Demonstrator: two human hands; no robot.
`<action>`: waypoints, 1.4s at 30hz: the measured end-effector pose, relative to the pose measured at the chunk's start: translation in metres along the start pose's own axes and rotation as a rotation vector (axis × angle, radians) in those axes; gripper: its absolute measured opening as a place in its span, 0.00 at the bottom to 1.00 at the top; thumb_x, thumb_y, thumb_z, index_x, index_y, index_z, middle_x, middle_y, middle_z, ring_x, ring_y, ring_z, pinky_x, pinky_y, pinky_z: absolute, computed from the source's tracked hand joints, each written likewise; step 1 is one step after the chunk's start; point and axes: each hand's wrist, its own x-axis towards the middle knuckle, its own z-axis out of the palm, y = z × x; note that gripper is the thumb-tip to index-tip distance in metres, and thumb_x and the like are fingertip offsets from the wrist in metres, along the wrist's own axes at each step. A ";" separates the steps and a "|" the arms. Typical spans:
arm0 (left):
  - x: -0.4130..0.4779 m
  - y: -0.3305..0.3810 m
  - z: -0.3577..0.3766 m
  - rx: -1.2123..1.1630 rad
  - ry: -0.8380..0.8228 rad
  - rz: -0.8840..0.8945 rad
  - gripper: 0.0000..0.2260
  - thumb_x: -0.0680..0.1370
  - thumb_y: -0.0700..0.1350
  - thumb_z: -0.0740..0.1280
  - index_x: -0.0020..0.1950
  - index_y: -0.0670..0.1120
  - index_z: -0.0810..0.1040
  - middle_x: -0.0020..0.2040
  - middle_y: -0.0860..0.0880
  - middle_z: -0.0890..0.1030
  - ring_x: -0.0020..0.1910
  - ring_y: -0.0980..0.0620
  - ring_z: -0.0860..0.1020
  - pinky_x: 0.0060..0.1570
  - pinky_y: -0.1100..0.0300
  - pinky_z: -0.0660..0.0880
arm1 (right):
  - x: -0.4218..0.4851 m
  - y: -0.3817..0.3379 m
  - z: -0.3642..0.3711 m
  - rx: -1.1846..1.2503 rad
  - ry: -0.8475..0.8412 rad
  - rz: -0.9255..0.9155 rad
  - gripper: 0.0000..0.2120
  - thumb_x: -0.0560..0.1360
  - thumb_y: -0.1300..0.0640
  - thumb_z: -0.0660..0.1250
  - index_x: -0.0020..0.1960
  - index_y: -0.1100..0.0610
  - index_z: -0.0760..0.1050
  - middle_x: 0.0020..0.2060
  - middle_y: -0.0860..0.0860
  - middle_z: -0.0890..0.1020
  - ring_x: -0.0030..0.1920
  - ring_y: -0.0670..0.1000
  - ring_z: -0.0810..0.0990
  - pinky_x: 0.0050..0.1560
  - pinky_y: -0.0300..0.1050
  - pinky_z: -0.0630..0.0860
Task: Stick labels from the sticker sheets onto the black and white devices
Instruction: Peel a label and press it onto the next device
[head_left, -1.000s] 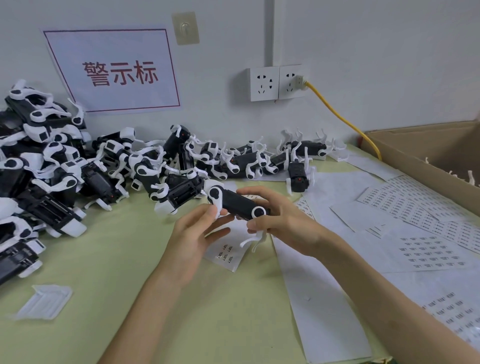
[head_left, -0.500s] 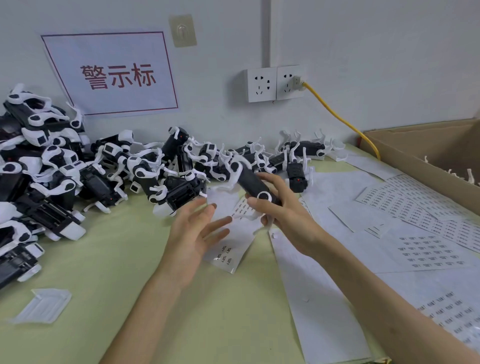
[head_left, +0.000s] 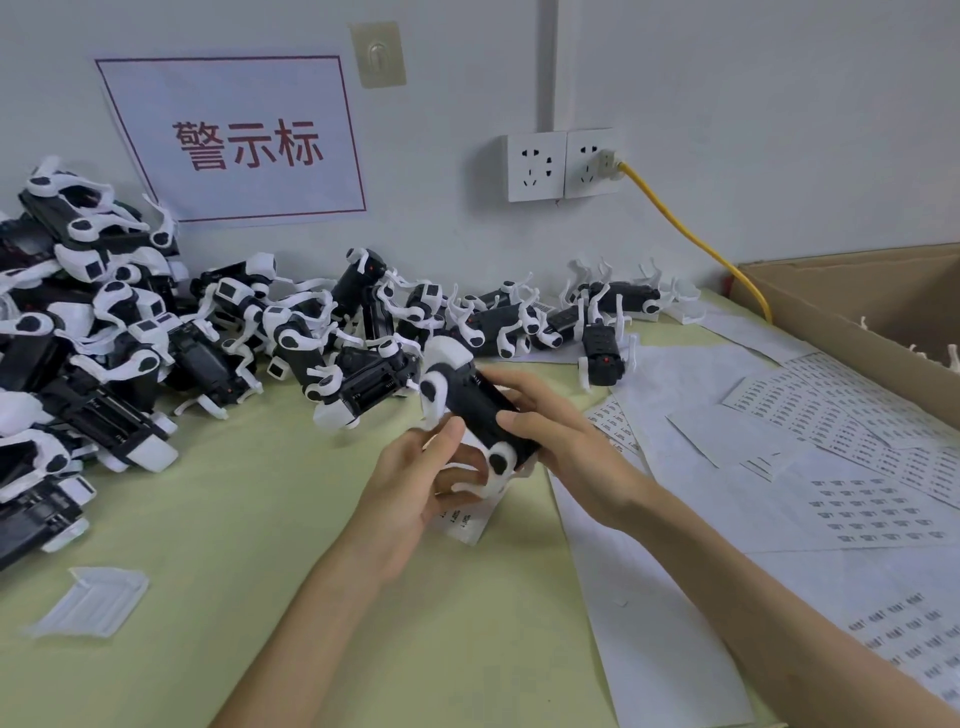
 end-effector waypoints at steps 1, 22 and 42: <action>-0.001 0.001 0.001 -0.007 -0.008 -0.003 0.19 0.74 0.56 0.68 0.51 0.41 0.82 0.43 0.42 0.83 0.40 0.47 0.82 0.38 0.58 0.78 | -0.001 0.000 0.000 0.003 -0.016 -0.002 0.22 0.75 0.51 0.64 0.69 0.49 0.74 0.62 0.56 0.79 0.48 0.48 0.80 0.43 0.40 0.73; -0.008 0.001 0.001 0.216 -0.220 -0.025 0.16 0.70 0.58 0.73 0.52 0.50 0.84 0.42 0.45 0.78 0.41 0.46 0.75 0.41 0.57 0.72 | 0.002 -0.001 -0.006 0.098 0.038 0.021 0.09 0.72 0.51 0.72 0.42 0.54 0.74 0.39 0.49 0.80 0.41 0.49 0.78 0.43 0.41 0.75; -0.001 0.012 -0.020 -0.248 -0.053 0.151 0.23 0.78 0.61 0.68 0.27 0.49 0.79 0.45 0.34 0.74 0.41 0.42 0.71 0.37 0.55 0.67 | 0.011 0.024 -0.014 -0.897 0.142 0.069 0.21 0.79 0.46 0.69 0.71 0.47 0.74 0.66 0.46 0.78 0.65 0.49 0.75 0.67 0.53 0.70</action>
